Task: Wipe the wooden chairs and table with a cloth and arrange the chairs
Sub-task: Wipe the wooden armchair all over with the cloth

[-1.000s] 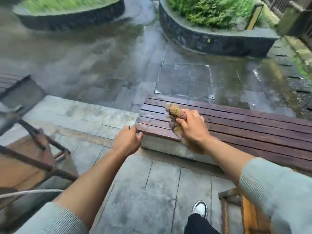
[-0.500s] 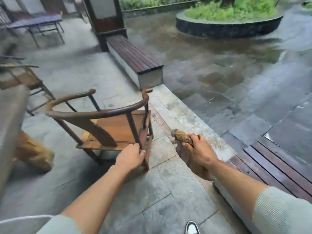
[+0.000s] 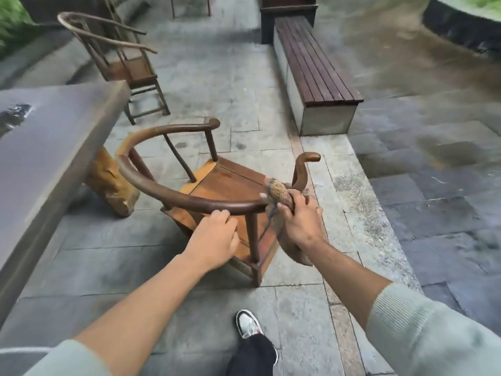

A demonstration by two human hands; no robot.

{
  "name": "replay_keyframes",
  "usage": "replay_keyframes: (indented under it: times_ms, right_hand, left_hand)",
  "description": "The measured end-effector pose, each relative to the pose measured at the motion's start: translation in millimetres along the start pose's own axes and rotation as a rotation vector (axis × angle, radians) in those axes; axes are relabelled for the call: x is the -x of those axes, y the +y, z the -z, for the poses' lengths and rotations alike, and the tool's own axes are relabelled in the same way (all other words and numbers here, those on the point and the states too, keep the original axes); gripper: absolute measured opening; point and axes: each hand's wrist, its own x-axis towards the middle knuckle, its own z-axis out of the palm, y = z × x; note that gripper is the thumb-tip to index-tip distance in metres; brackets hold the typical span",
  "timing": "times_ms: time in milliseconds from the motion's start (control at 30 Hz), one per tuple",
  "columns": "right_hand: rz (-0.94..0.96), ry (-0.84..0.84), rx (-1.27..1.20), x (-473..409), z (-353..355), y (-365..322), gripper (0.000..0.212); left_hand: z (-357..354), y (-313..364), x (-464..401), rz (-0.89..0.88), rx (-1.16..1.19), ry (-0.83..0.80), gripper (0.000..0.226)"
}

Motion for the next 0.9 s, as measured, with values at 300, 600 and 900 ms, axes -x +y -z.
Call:
replay_keyframes:
  times_ms: [300,600,900]
  right_hand:
    - [-0.365,-0.101,0.173,-165.0,-51.8,9.4,0.03]
    - [-0.396,-0.096,0.22,-326.2,-67.6,41.0,0.033]
    - [-0.449,-0.066,0.252,-491.5,-107.8,96.8,0.046]
  left_hand:
    - [-54.7,-18.3,-178.4,-0.006,0.179,-0.349,0.037]
    - [-108.1,-38.1,-301.8,0.092,0.387,-0.481,0.026]
    - [-164.8,61.2,-427.0,0.578,0.843,-0.708,0.043]
